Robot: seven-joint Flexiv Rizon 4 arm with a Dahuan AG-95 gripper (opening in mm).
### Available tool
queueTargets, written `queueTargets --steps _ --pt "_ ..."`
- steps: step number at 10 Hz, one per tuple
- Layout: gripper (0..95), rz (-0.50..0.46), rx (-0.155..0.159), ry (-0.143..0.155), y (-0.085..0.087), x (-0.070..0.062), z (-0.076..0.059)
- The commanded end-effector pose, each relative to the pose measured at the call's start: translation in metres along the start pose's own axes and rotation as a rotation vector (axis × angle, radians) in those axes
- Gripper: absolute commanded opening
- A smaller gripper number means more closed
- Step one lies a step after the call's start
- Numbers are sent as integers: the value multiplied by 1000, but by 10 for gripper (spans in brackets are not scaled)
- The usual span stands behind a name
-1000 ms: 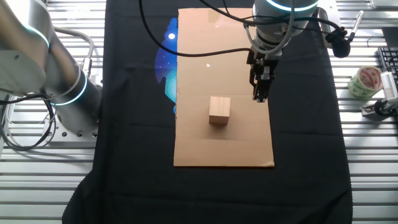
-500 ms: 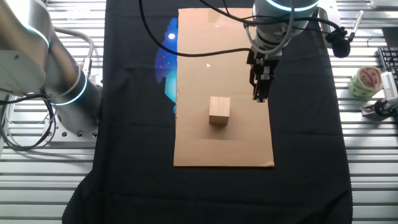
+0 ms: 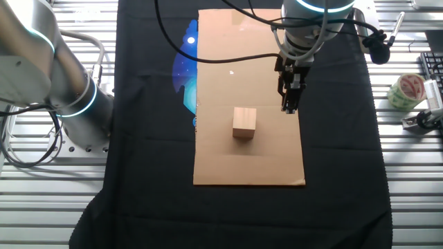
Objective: Use the gripper to push the small block from left to right
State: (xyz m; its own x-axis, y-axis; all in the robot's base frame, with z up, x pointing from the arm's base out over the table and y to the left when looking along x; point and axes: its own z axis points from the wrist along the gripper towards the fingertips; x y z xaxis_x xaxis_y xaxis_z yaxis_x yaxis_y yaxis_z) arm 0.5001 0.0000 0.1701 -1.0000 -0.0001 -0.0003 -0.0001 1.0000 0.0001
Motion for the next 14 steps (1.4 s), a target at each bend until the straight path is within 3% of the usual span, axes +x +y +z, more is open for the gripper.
queueTargets --steps 1,2,3,8,14 --pt "950 0 0 0 0 0 0" --pt "0 168 -47 -81 0 0 0" --pt "0 186 -65 -87 0 0 0" --pt "0 202 -87 -137 0 0 0" --pt "0 203 -89 -148 0 0 0"
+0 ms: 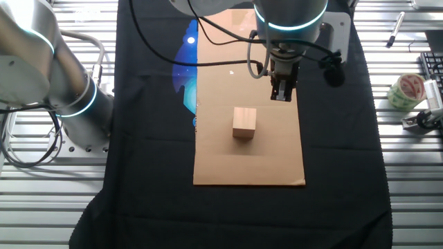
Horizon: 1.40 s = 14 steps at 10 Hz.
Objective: Use the gripper to push the small block from left to right
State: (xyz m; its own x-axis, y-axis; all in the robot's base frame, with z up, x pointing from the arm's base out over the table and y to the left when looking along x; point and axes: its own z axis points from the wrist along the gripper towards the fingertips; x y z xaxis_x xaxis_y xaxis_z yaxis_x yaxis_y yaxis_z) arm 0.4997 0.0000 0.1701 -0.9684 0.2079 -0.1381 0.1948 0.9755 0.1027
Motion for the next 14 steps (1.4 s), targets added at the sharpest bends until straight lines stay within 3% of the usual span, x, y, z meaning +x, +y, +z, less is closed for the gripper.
queueTargets --steps 1,14 --pt "0 0 -1 0 0 0 0" --pt "0 -13 -27 4 0 0 0"
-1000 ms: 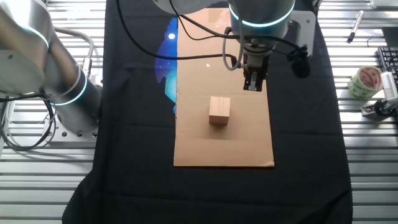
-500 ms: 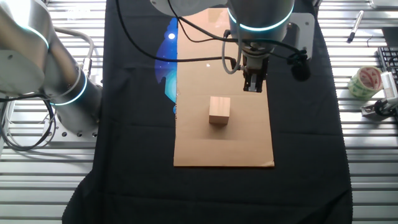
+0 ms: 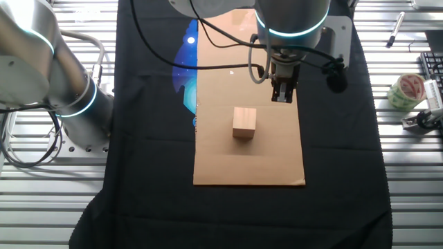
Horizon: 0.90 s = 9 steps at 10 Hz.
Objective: Use the gripper to push the small block from left to right
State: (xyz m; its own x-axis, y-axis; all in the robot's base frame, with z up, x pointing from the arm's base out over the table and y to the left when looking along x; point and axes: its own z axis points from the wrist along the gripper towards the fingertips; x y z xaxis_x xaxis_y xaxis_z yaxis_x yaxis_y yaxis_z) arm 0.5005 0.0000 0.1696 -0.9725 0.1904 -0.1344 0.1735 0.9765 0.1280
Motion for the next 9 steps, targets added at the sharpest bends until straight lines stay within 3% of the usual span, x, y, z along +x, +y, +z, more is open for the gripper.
queueTargets --steps 1,3,4,5,7,9 --pt "0 8 1 -1 0 0 -1" --pt "0 10 6 31 0 0 -1" --pt "0 27 -7 67 0 0 -1" --pt "0 51 -1 113 0 0 -1" --pt "0 77 -23 120 -1 0 -1" --pt "0 83 7 125 -1 0 -2"
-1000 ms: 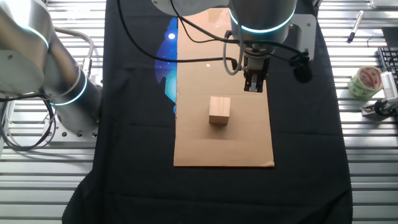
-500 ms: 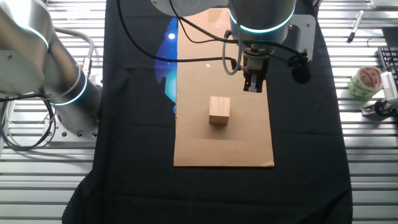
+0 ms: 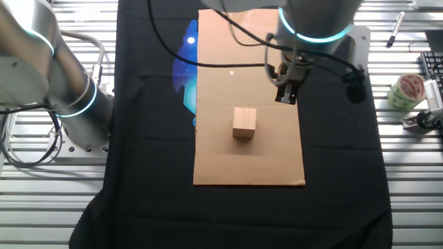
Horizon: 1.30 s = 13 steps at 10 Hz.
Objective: Use the gripper to push the small block from left to right
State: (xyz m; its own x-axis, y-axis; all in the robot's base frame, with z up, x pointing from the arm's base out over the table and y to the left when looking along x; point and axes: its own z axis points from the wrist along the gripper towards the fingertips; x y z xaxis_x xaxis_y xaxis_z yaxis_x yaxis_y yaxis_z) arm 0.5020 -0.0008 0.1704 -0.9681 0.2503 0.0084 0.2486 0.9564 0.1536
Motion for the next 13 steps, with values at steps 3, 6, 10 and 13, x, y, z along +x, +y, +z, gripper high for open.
queueTargets --steps 3,6,10,13 --pt "0 5 40 -10 -1 2 -1" --pt "0 5 39 -10 -1 2 -1" --pt "0 5 43 -13 -1 2 -1" --pt "0 5 44 -14 -1 2 -1"
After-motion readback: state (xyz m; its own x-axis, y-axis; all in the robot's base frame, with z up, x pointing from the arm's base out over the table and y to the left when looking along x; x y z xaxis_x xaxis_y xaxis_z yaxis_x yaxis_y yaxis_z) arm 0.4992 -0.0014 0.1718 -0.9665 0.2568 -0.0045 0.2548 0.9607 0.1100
